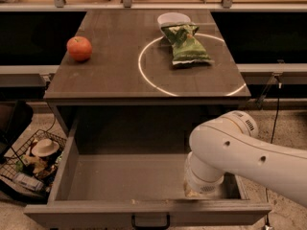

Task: Open top drawer

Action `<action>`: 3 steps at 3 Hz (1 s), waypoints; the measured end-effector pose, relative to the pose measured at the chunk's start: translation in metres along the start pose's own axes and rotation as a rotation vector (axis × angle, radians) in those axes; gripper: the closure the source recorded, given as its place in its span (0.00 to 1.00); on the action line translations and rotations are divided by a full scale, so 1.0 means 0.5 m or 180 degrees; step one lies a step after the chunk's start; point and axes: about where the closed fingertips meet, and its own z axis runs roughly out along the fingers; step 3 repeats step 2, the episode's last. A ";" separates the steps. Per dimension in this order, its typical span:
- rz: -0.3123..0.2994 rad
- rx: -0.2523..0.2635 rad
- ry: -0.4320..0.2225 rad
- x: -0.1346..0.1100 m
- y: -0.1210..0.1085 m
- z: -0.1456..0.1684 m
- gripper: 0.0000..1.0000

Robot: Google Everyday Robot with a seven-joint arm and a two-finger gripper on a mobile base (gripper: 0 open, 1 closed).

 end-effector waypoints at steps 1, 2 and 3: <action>-0.0048 -0.0083 0.0025 -0.003 0.011 -0.002 1.00; -0.0050 -0.0082 0.0031 -0.003 0.013 -0.002 0.82; -0.0050 -0.0082 0.0031 -0.003 0.013 -0.002 0.82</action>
Offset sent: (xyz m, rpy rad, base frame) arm -0.0053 0.0010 0.0007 -0.0096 0.0210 0.0158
